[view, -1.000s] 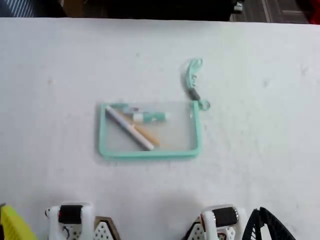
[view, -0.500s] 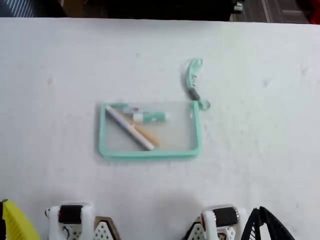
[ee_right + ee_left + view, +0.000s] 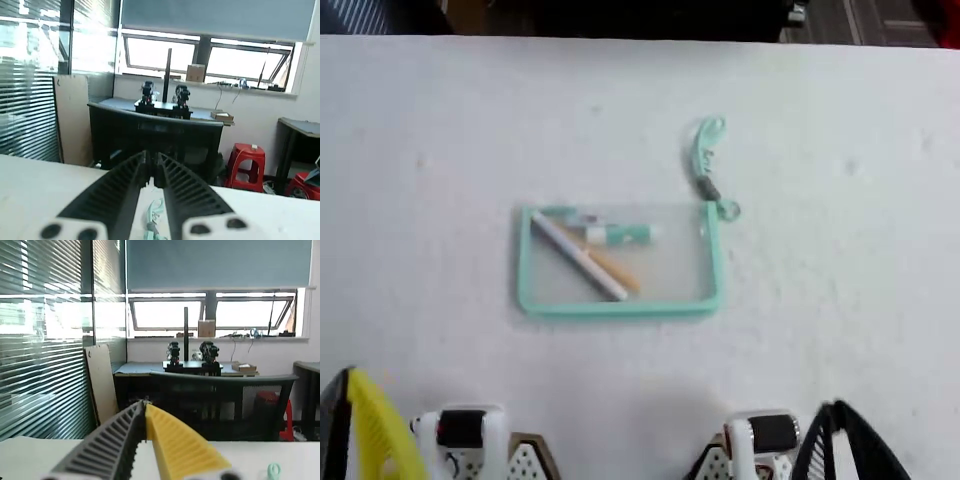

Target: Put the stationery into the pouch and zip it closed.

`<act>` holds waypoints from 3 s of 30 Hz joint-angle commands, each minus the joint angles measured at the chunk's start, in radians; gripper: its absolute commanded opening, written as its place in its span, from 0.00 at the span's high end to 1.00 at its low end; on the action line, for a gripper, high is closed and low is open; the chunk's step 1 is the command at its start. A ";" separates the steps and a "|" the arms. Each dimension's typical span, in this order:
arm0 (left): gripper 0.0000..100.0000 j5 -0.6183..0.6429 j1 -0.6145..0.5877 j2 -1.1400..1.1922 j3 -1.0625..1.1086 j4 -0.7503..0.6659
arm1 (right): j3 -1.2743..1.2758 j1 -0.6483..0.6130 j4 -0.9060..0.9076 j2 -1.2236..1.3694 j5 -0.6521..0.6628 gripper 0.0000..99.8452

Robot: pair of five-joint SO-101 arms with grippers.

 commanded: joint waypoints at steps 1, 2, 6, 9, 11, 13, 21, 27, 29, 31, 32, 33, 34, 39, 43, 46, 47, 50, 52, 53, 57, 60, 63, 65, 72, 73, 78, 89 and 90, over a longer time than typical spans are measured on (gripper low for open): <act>0.98 -0.071 0.001 0.008 0.161 -0.074 | 0.129 0.005 -0.039 -0.004 0.014 0.98; 0.98 -0.095 0.001 0.008 0.221 -0.106 | 0.175 0.005 -0.062 -0.004 0.018 0.98; 0.98 -0.186 0.001 0.008 0.459 -0.222 | 0.356 0.005 -0.171 -0.004 0.147 0.98; 0.98 -0.219 0.001 0.008 0.583 -0.275 | 0.480 0.005 -0.242 -0.004 0.216 0.98; 0.98 -0.219 0.001 0.008 0.638 -0.292 | 0.554 0.005 -0.280 -0.004 0.227 0.98; 0.98 -0.218 0.002 0.008 0.683 -0.302 | 0.611 0.005 -0.332 -0.004 0.232 0.98; 0.98 -0.218 0.002 0.008 0.899 -0.388 | 0.895 0.013 -0.526 -0.004 0.239 0.98; 0.98 -0.218 0.002 0.008 1.151 -0.522 | 1.135 0.013 -0.685 -0.004 0.238 0.98; 0.98 -0.218 0.002 0.008 1.241 -0.580 | 1.215 0.013 -0.734 -0.004 0.238 0.98; 0.98 -0.218 0.002 0.008 1.323 -0.638 | 1.292 0.013 -0.782 -0.005 0.238 0.98; 0.98 -0.218 0.002 0.008 1.359 -0.667 | 1.329 0.013 -0.806 -0.005 0.238 0.98; 0.98 -0.218 0.002 0.008 1.387 -0.698 | 1.363 0.013 -0.831 -0.005 0.238 0.98; 0.98 -0.218 0.001 0.008 1.410 -0.726 | 1.395 0.013 -0.855 -0.005 0.238 0.98; 0.98 -0.224 -0.004 0.010 1.438 -0.776 | 1.540 0.013 -1.013 0.004 0.236 0.98; 0.98 -0.221 0.001 0.010 1.438 -0.735 | 1.537 0.015 -1.023 0.001 0.233 0.98; 0.98 -0.219 -0.005 0.010 1.438 -0.672 | 1.537 0.015 -0.980 0.005 0.232 0.98; 0.98 -0.219 -0.005 0.010 1.438 -0.640 | 1.537 0.015 -0.938 0.005 0.232 0.98; 0.98 -0.219 -0.005 0.010 1.438 -0.512 | 1.537 0.015 -0.746 0.004 0.232 0.98; 0.98 -0.221 -0.005 0.010 1.438 -0.437 | 1.537 0.015 -0.604 -0.001 0.230 0.98; 0.98 -0.222 -0.005 0.010 1.438 -0.404 | 1.537 0.015 -0.535 -0.001 0.230 0.98; 0.98 -0.218 -0.002 0.010 1.438 -0.253 | 1.537 0.015 -0.417 -0.002 0.230 0.98; 0.98 -0.218 -0.005 0.010 1.438 -0.262 | 1.537 0.015 -0.417 -0.002 0.230 0.98; 0.98 -0.218 -0.005 0.010 1.438 -0.262 | 1.537 0.015 -0.417 -0.002 0.230 0.98; 0.98 -0.218 -0.004 0.010 1.438 -0.262 | 1.537 0.015 -0.417 -0.002 0.230 0.98; 0.98 -0.218 -0.002 0.010 1.438 -0.262 | 1.537 0.015 -0.417 -0.002 0.230 0.98; 0.98 -0.218 -0.004 0.010 1.438 -0.262 | 1.537 0.015 -0.417 -0.002 0.230 0.98; 0.98 -0.218 -0.004 0.010 1.438 -0.262 | 1.537 0.013 -0.417 -0.002 0.230 0.98; 0.98 -0.218 -0.004 0.010 1.438 -0.262 | 1.537 0.013 -0.417 -0.002 0.230 0.98; 0.98 -0.218 -0.004 0.010 1.438 -0.262 | 1.537 0.013 -0.417 -0.002 0.230 0.98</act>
